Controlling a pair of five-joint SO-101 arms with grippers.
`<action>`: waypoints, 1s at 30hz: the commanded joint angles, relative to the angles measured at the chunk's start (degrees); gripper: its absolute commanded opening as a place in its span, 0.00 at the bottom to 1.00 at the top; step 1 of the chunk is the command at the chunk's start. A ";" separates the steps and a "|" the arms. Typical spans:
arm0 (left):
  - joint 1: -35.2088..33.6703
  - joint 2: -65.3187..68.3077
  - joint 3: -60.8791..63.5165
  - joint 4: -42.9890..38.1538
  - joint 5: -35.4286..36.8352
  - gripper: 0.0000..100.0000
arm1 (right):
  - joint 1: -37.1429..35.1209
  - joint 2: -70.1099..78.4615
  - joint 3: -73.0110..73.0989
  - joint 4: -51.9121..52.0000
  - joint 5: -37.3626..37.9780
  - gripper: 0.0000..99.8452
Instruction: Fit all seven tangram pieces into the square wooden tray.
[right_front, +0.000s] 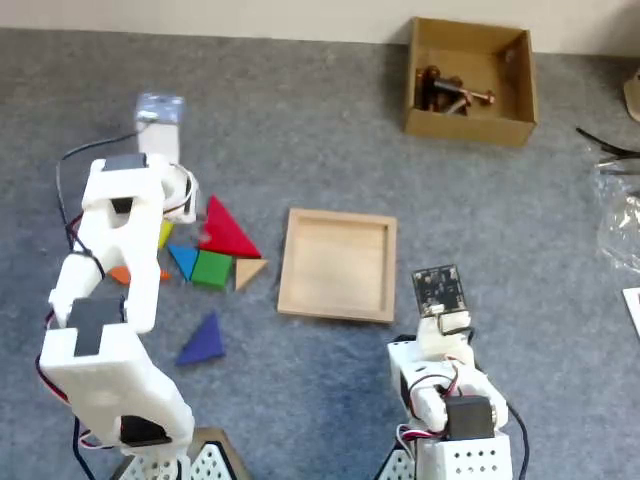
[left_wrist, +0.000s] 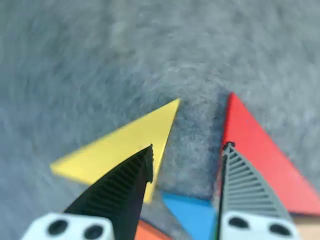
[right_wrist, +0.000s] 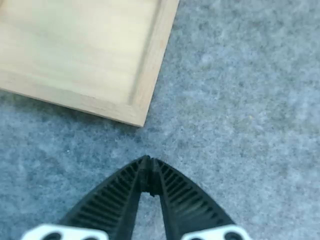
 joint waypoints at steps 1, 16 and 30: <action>-3.47 -0.75 -4.35 0.53 -15.03 0.21 | -0.57 -0.48 6.73 -1.01 -0.44 0.01; -8.04 -0.75 -6.81 4.75 -40.18 0.21 | -0.57 -0.48 6.73 -1.01 -0.44 0.01; -7.08 6.99 -11.03 12.66 -56.09 0.22 | -0.57 -0.48 6.73 -1.01 -0.44 0.01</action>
